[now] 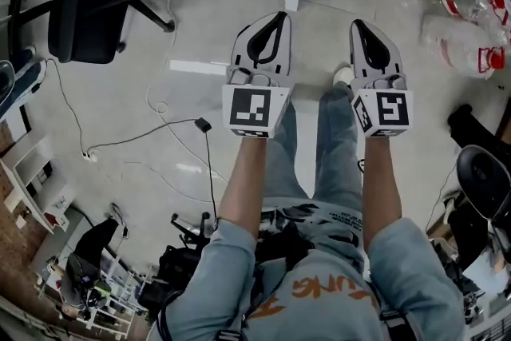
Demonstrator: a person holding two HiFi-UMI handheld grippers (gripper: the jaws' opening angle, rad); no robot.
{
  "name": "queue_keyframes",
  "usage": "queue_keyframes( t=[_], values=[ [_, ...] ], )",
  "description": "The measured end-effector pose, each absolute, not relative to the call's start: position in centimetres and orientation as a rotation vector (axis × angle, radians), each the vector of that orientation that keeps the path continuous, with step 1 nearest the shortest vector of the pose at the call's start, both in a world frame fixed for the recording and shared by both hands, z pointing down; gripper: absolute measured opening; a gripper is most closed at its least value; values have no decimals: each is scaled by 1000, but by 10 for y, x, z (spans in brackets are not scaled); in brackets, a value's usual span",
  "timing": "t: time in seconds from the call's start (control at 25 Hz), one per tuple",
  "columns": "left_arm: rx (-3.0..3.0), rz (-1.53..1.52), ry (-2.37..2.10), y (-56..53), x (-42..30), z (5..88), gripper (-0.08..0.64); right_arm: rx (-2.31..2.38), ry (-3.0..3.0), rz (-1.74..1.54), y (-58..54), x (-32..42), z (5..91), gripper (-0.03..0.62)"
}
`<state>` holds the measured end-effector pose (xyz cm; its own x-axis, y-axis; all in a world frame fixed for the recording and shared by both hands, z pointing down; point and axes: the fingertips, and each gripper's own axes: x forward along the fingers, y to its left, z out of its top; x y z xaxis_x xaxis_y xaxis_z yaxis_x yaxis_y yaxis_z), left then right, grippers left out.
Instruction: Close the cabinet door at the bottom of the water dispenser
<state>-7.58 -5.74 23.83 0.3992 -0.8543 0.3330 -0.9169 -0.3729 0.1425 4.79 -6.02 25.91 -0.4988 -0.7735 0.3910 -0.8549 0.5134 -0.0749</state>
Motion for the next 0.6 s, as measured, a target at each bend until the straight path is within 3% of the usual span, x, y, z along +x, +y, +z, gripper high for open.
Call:
queue_keyframes(
  t=[0.6],
  values=[
    [2201, 343, -1570, -50, -88, 403, 20, 1286, -2371, 425, -45, 32, 426, 31]
  ],
)
